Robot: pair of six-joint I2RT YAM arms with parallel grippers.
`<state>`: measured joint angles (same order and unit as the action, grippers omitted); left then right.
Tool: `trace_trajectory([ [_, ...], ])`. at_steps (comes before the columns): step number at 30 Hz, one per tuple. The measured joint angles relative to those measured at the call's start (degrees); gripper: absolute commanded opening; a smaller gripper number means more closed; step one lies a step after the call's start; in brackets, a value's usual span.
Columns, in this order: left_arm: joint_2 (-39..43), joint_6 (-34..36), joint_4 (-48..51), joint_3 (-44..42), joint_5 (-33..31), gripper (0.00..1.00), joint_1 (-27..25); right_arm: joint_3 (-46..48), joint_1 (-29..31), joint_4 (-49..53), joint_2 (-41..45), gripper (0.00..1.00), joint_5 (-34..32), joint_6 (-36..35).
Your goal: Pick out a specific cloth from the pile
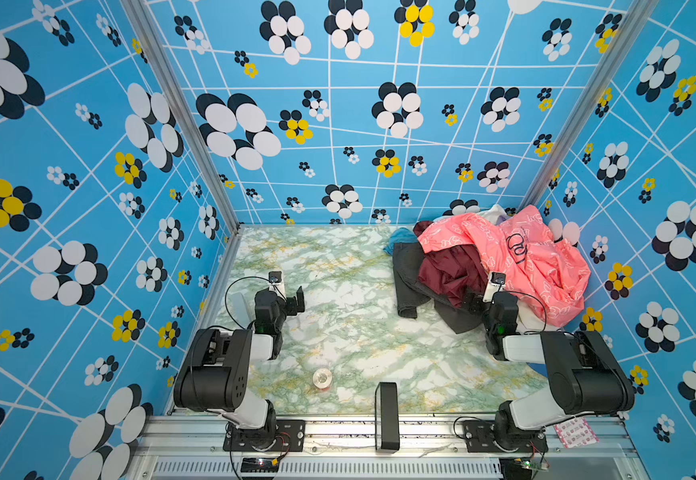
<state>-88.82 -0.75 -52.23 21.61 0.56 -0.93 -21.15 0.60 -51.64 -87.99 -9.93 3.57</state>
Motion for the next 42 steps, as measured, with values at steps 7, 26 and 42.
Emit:
trace_trajectory([
  [7, 0.0, 0.0, 0.0, 0.0, 0.0, 0.99, 0.0, 0.0, 0.0, 0.0, 0.0, 0.99, 0.0, 0.0],
  [26, 0.0, 0.0, 0.0, 0.0, 0.0, 0.99, 0.0, 0.0, 0.0, 0.0, 0.0, 0.99, 0.0, 0.0],
  [42, 12.3, -1.0, 15.1, 2.6, -3.7, 0.96, -0.5, -6.1, 0.0, 16.3, 9.4, 0.88, -4.0, 0.3],
])
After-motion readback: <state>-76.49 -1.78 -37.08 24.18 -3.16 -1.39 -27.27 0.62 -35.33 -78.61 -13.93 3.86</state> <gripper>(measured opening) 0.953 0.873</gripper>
